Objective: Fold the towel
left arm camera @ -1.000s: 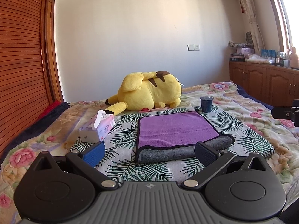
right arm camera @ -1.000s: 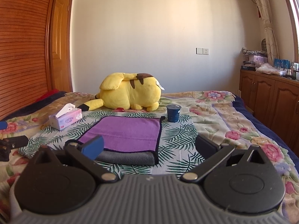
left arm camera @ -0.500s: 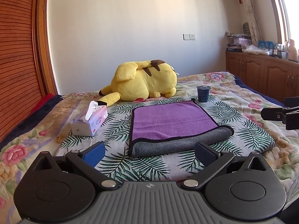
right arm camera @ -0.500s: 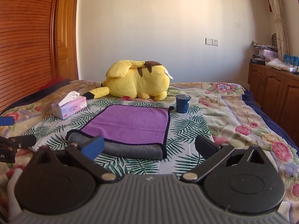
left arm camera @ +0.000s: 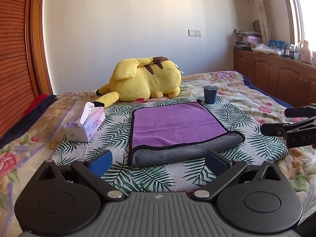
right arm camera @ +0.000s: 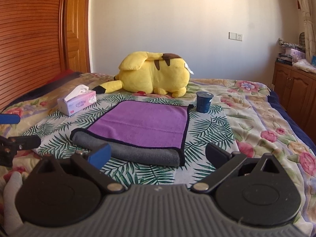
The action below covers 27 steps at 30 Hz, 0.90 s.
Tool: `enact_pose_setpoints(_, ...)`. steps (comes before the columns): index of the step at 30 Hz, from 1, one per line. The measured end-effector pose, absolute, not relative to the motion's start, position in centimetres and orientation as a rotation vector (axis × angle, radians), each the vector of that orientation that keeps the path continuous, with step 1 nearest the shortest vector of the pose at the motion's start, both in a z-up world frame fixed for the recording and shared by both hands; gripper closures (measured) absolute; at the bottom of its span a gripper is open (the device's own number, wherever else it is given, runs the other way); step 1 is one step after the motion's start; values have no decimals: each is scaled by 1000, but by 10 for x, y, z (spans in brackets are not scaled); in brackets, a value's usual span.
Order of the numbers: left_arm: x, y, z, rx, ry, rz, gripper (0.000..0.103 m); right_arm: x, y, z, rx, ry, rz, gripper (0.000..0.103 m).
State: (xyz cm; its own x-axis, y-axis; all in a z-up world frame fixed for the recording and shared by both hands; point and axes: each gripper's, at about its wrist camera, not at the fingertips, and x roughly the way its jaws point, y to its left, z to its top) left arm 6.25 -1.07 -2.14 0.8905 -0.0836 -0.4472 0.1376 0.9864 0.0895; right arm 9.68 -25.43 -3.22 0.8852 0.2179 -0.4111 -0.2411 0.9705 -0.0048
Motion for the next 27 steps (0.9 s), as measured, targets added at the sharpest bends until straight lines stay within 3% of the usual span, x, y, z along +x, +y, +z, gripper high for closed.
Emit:
enact_pose_setpoints(1, 66, -11, -22, 119, 465, -119, 21, 100, -255, -33, -58, 429, 245, 13)
enact_pose_setpoints(3, 73, -10, -23, 120, 480, -126, 24, 107, -255, -36, -62, 452, 259, 16)
enact_pose_setpoints(14, 118, -3, -37, 116, 544, -151, 32, 146, -258, -48, -64, 529, 270, 16)
enact_pose_setpoints(19, 137, 4, -48, 104, 575, -149, 33, 158, -262, -51, -43, 555, 280, 22)
enact_pose_setpoints(27, 165, 17, -60, 93, 614, -131, 44, 179, -263, -57, -29, 593, 281, 30)
